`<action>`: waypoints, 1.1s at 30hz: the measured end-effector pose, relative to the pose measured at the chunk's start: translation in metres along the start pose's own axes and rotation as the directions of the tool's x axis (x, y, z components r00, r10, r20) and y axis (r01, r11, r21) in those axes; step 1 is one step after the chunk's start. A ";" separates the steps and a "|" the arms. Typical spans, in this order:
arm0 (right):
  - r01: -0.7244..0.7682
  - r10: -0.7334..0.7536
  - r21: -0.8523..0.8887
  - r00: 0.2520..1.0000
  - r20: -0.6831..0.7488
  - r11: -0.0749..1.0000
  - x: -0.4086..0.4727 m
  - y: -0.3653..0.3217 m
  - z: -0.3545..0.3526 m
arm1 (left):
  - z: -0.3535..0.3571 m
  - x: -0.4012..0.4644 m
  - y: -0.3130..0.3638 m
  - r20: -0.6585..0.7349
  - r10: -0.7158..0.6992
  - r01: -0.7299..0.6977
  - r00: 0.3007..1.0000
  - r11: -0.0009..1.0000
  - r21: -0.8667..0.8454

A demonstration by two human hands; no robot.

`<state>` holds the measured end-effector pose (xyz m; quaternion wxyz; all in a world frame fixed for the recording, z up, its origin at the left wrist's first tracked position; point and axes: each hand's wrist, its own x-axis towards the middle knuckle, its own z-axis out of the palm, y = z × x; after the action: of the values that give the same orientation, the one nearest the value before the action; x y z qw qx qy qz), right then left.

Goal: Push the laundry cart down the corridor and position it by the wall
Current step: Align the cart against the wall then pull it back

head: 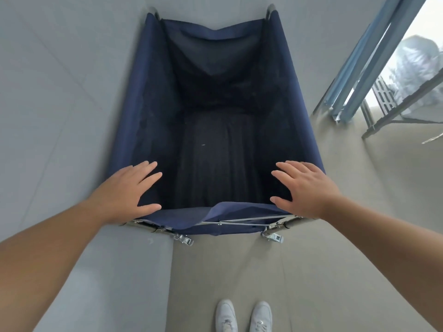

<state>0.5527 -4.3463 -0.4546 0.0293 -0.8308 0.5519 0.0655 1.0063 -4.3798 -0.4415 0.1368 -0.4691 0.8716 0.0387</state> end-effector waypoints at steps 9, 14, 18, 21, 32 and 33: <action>0.072 -0.070 -0.022 0.994 0.088 0.997 0.009 -0.003 -0.005 | -0.004 0.013 -0.004 0.020 0.084 -0.084 0.996 0.996 0.027; 0.083 -0.081 -0.024 0.994 0.079 0.996 0.008 -0.005 -0.005 | -0.002 0.013 -0.004 0.004 0.084 -0.084 0.996 0.996 0.031; 0.056 -0.055 -0.004 0.998 0.037 0.998 0.008 -0.006 -0.004 | 0.001 0.015 -0.006 -0.007 0.081 -0.080 0.997 0.996 0.036; 0.047 -0.047 -0.001 0.998 0.029 0.999 0.009 -0.007 -0.003 | 0.004 0.015 -0.007 -0.013 0.078 -0.077 0.997 0.996 0.045; 0.018 -0.018 -0.010 0.998 0.059 1.000 0.009 -0.007 -0.001 | 0.009 0.016 -0.009 -0.042 0.082 -0.080 0.996 0.996 0.047; 0.017 -0.016 -0.010 0.998 0.055 1.000 0.008 -0.008 -0.001 | 0.009 0.016 -0.009 -0.042 0.084 -0.082 0.996 0.996 0.048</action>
<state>0.5630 -4.3506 -0.4552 0.0407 -0.8334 0.5437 0.0910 1.0070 -4.3959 -0.4540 0.1267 -0.4300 0.8938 0.0141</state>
